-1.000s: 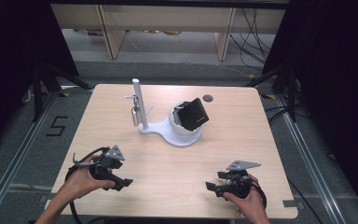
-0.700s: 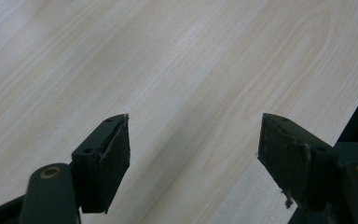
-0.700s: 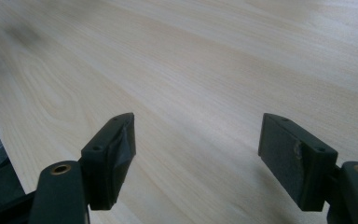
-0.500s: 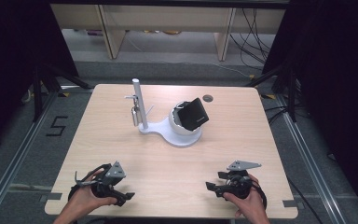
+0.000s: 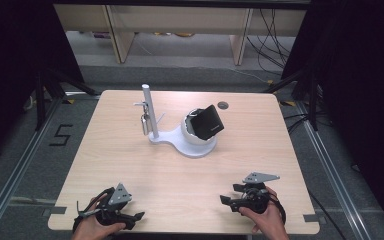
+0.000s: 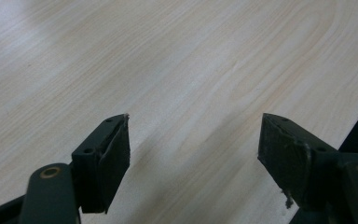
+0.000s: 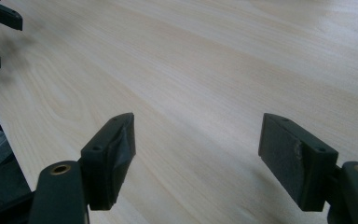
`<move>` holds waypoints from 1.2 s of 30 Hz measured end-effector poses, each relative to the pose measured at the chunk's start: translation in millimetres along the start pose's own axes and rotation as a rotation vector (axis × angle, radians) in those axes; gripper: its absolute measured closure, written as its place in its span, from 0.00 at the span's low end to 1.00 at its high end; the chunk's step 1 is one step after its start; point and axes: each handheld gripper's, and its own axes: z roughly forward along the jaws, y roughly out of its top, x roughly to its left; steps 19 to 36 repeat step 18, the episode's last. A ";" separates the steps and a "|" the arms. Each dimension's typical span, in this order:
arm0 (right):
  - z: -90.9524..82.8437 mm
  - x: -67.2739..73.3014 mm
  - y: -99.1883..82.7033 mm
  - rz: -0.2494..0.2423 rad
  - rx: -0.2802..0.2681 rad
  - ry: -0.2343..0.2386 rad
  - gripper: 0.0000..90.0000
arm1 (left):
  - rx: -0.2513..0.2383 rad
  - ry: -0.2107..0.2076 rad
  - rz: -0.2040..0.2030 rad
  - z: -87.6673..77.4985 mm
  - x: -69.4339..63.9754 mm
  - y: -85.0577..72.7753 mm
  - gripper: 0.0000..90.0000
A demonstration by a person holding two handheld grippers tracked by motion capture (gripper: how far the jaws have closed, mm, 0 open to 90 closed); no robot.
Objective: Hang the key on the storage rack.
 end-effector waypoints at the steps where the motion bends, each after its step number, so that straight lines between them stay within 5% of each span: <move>1: 0.8 0.4 -0.2 0.010 0.010 0.010 0.31 | 0.000 0.005 0.001 0.4 -0.7 -0.9 0.28; 2: 1.2 -2.6 0.1 -0.026 0.006 0.003 0.31 | -0.002 0.009 -0.002 0.5 -1.5 -1.8 0.28; 4: 0.0 1.5 0.0 0.007 0.019 -0.009 0.31 | -0.008 0.008 -0.009 1.8 -1.0 -3.3 0.28; 5: 0.4 -0.4 0.5 -0.034 0.005 -0.017 0.31 | -0.002 0.010 -0.019 3.5 -0.7 -4.1 0.28; 10: -0.2 -0.4 0.3 -0.041 0.006 -0.024 0.31 | 0.000 -0.002 -0.026 4.4 1.7 -5.0 0.27; 12: 2.4 -1.1 0.3 -0.032 0.008 0.008 0.31 | 0.002 -0.006 -0.010 3.8 2.5 -4.4 0.27; 17: 2.5 -2.0 0.2 -0.035 0.010 -0.010 0.30 | 0.006 -0.005 -0.007 4.9 4.4 -5.4 0.26; 18: 2.5 0.8 -0.7 0.019 0.012 -0.004 0.30 | 0.006 -0.005 -0.007 4.9 4.4 -5.4 0.26; 36: 2.5 0.8 -0.7 0.019 0.012 -0.004 0.30 | 0.006 -0.005 -0.007 4.9 4.4 -5.4 0.26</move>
